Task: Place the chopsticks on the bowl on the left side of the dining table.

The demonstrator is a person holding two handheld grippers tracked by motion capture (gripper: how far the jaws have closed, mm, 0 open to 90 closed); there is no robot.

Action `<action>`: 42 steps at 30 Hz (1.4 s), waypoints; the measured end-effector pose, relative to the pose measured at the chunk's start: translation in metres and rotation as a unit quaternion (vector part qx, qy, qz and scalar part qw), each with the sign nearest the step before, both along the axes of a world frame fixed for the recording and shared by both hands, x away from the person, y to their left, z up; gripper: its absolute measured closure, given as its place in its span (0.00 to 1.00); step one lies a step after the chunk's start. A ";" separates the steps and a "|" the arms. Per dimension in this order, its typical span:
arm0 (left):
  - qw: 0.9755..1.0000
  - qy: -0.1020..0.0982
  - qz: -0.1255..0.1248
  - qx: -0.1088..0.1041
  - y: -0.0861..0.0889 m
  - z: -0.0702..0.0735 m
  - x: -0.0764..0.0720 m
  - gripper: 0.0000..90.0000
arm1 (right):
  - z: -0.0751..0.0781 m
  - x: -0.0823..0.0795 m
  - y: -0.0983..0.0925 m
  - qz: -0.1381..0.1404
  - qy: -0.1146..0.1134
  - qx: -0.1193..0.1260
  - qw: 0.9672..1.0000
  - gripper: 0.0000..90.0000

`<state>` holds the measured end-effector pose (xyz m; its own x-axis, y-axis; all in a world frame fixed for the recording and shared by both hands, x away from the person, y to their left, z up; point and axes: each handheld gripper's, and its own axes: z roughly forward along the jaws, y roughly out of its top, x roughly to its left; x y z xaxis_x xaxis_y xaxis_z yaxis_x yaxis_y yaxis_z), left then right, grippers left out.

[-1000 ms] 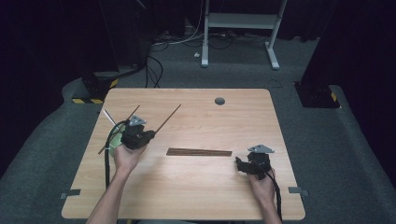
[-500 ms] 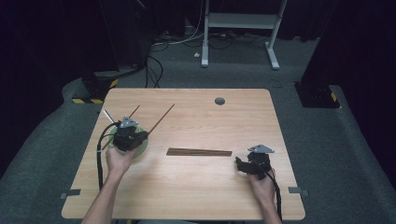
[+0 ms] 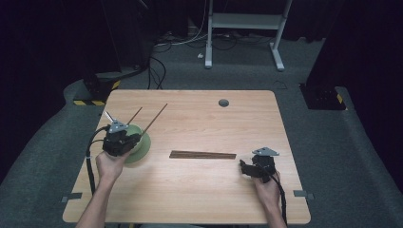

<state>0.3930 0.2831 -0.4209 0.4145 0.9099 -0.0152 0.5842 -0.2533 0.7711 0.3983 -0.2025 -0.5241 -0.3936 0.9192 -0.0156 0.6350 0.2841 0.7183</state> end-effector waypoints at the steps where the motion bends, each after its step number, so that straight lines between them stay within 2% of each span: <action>1: 1.000 0.000 0.001 0.000 0.001 0.000 0.000 0.94 | 0.000 0.000 0.000 0.000 0.000 0.000 1.000 0.25; 17: 1.000 -0.003 0.019 -0.007 0.017 -0.002 -0.008 0.94 | 0.000 0.000 0.000 0.000 0.000 0.000 1.000 0.25; 24: 0.999 -0.001 0.033 -0.006 0.029 -0.005 -0.013 0.94 | 0.000 0.000 0.000 0.000 0.000 0.000 1.000 0.25; 29: 0.999 0.000 0.044 0.008 0.036 -0.005 -0.016 0.94 | 0.000 0.000 0.000 0.000 0.000 0.000 1.000 0.25; 34: 0.998 0.003 0.053 0.037 0.039 -0.008 -0.015 0.94 | 0.000 0.000 0.000 0.000 0.000 0.000 1.000 0.25; 42: 0.998 0.012 0.064 0.020 0.046 -0.013 -0.012 0.94 | 0.000 0.000 0.000 0.000 0.000 0.000 1.000 0.25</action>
<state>0.3810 0.3293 -0.4342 0.2944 0.9556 0.0133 0.6315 -0.2050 0.7478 0.3983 -0.2025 -0.5241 -0.3936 0.9191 -0.0159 0.6349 0.2843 0.7184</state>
